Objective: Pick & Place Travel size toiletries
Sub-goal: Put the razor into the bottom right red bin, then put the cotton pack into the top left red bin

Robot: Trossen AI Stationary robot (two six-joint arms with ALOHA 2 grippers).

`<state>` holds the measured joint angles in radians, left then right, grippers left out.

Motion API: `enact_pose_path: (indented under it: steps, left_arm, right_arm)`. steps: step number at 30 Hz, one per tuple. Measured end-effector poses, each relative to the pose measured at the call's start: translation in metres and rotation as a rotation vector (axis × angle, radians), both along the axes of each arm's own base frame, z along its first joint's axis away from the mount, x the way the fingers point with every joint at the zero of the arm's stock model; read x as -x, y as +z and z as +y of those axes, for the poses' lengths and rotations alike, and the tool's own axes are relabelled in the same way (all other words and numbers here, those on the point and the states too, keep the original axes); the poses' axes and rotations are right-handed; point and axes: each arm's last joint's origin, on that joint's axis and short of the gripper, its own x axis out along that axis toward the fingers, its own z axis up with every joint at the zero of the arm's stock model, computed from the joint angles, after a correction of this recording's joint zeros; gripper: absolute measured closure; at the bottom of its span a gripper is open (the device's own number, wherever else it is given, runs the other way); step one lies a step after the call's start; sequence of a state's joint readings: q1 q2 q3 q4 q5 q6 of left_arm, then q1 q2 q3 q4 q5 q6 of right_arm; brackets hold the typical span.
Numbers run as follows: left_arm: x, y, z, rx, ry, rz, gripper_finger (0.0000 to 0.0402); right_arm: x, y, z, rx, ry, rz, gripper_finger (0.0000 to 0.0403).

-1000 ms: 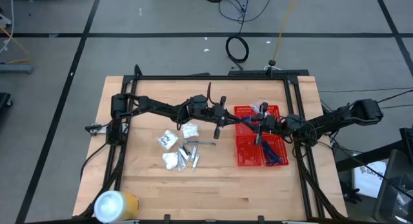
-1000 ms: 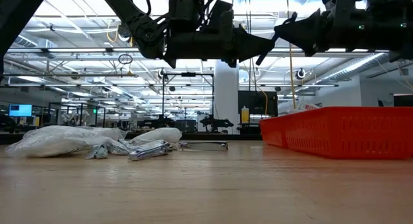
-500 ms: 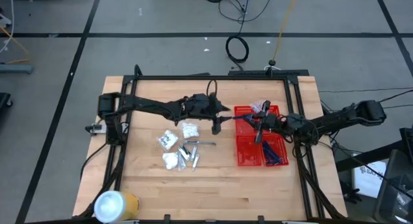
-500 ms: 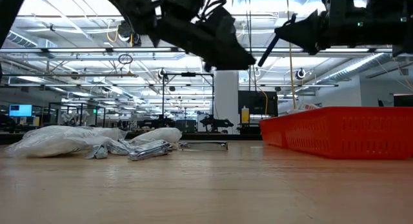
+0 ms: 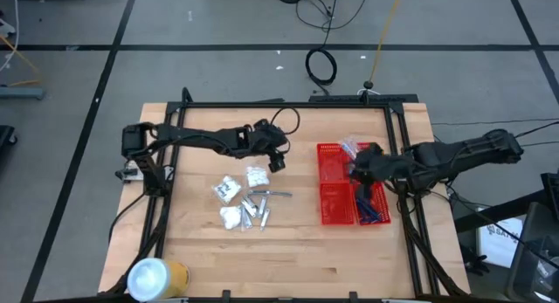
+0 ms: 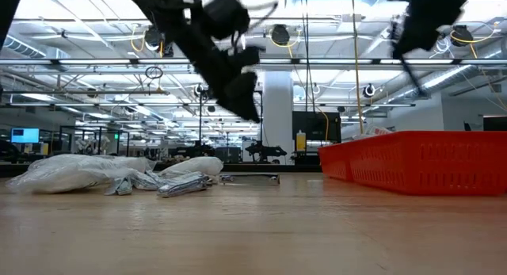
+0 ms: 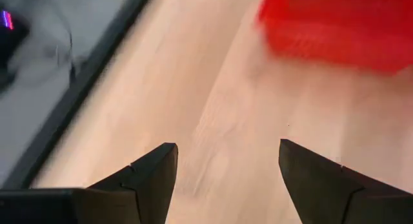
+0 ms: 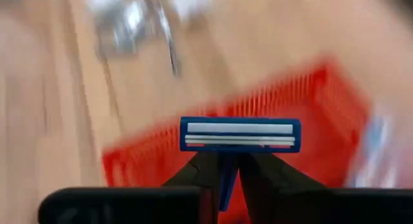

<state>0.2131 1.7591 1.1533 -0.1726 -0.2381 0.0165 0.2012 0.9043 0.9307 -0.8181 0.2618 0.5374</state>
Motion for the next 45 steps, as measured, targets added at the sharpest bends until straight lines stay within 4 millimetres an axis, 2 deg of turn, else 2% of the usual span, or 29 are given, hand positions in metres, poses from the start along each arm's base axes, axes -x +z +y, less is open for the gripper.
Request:
enact_pose_path:
  steps: [4,8,11,20,26,29,32,37,40,45]
  left_arm:
    - [0.005,-0.02,0.018,0.075,0.12,0.025,0.0152]
    - [0.007,-0.032,0.031,0.105,0.186,0.042,0.0166]
    - [0.007,-0.034,0.035,0.111,0.2,0.036,0.0174]
    - [0.007,-0.032,0.036,0.098,0.188,0.031,0.0182]
    - [0.007,-0.033,0.036,0.099,0.186,0.037,0.0183]
    - [0.016,-0.026,0.033,0.122,0.185,0.097,0.0181]
    - [0.033,-0.007,0.027,0.15,0.208,0.147,0.0184]
    - [0.057,0.01,0.008,0.222,0.233,0.24,0.0194]
    - [0.06,0.002,-0.009,0.24,0.22,0.264,0.0199]
    - [0.056,-0.028,-0.039,0.22,0.085,0.34,0.0203]
  right_arm:
    - [0.018,-0.012,0.007,-0.11,-0.103,0.249,0.0376]
    - [0.024,-0.025,0.017,-0.247,-0.119,0.346,0.0377]
    - [0.026,-0.036,0.022,-0.274,-0.125,0.379,0.0374]
    - [0.031,-0.067,0.025,-0.386,-0.12,0.483,0.0312]
    - [0.029,-0.07,0.027,-0.41,-0.099,0.466,0.0268]
    - [0.031,-0.067,0.026,-0.425,-0.091,0.438,0.0251]
    - [0.032,-0.061,0.026,-0.442,-0.059,0.376,0.024]
    - [0.035,-0.049,0.024,-0.419,0.058,0.226,0.0238]
    - [0.036,-0.04,0.021,-0.308,0.146,0.085,0.024]
    - [0.027,-0.022,0.015,0.087,0.216,-0.222,0.0242]
